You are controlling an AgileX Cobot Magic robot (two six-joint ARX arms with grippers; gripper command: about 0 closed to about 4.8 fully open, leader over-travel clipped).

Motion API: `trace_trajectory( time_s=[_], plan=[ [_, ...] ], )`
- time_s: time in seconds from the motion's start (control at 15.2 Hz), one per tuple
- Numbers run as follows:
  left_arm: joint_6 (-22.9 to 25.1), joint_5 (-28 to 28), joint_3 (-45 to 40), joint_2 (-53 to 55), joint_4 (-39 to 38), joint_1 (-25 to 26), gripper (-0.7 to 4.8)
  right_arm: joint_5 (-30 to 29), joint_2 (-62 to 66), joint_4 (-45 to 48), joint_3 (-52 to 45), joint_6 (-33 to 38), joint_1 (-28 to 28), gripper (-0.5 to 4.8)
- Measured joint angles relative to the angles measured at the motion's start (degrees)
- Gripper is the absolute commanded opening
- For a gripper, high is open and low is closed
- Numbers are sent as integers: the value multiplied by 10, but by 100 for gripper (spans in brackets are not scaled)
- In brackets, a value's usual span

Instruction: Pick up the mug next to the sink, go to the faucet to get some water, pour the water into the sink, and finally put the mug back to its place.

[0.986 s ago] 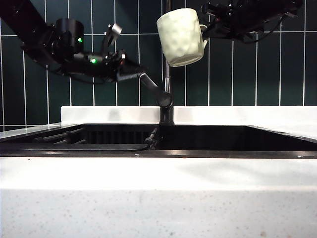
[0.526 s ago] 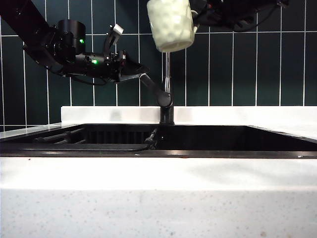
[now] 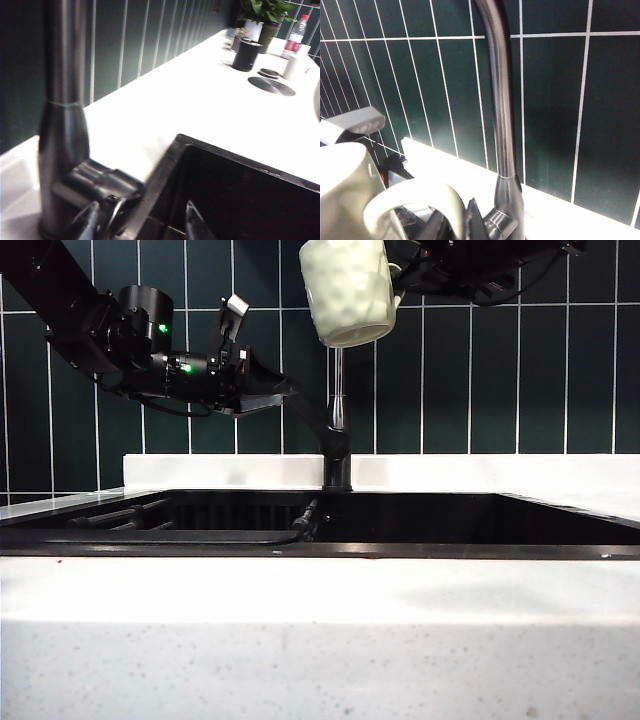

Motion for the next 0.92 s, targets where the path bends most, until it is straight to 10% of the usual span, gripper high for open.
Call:
trace_trajectory(
  time_s=[0.92],
  plan=[
    [50,-90,0,0,-33,-5,214,0,0,-3,0,0,0,-1]
  ],
)
